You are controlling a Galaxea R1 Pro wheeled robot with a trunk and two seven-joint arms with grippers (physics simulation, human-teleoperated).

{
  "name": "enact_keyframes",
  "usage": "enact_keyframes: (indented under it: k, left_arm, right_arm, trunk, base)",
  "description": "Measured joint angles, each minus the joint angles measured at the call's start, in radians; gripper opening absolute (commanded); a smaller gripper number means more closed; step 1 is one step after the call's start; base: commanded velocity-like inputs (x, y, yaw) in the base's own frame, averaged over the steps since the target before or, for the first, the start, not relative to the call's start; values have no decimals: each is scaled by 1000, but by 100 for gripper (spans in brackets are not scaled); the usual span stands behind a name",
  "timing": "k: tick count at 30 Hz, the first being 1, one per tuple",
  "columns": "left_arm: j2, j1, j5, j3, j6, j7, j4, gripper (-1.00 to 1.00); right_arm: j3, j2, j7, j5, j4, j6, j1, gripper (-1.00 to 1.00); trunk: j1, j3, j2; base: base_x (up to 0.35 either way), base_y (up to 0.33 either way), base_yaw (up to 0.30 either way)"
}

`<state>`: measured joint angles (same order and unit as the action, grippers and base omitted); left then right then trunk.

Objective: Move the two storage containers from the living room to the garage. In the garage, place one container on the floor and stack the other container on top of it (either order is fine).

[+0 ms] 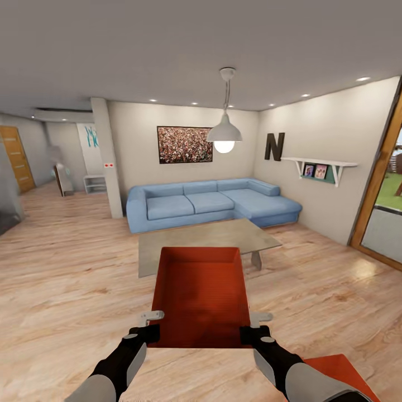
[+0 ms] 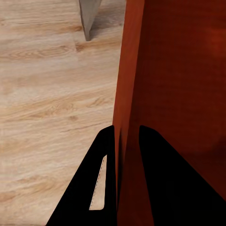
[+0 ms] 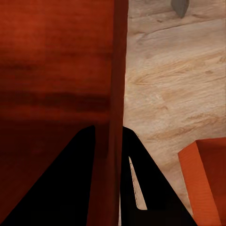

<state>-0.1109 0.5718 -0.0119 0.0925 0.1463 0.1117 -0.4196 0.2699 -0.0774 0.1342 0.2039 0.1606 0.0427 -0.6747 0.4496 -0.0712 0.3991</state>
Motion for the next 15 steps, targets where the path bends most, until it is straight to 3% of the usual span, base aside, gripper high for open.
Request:
enact_keyframes:
  k: [15]
  left_arm:
    - [0,0,0,0,0,0,0,-100]
  right_arm:
    - [0,0,0,0,0,0,0,-100]
  trunk:
    - [0,0,0]
  base:
    - [0,0,300]
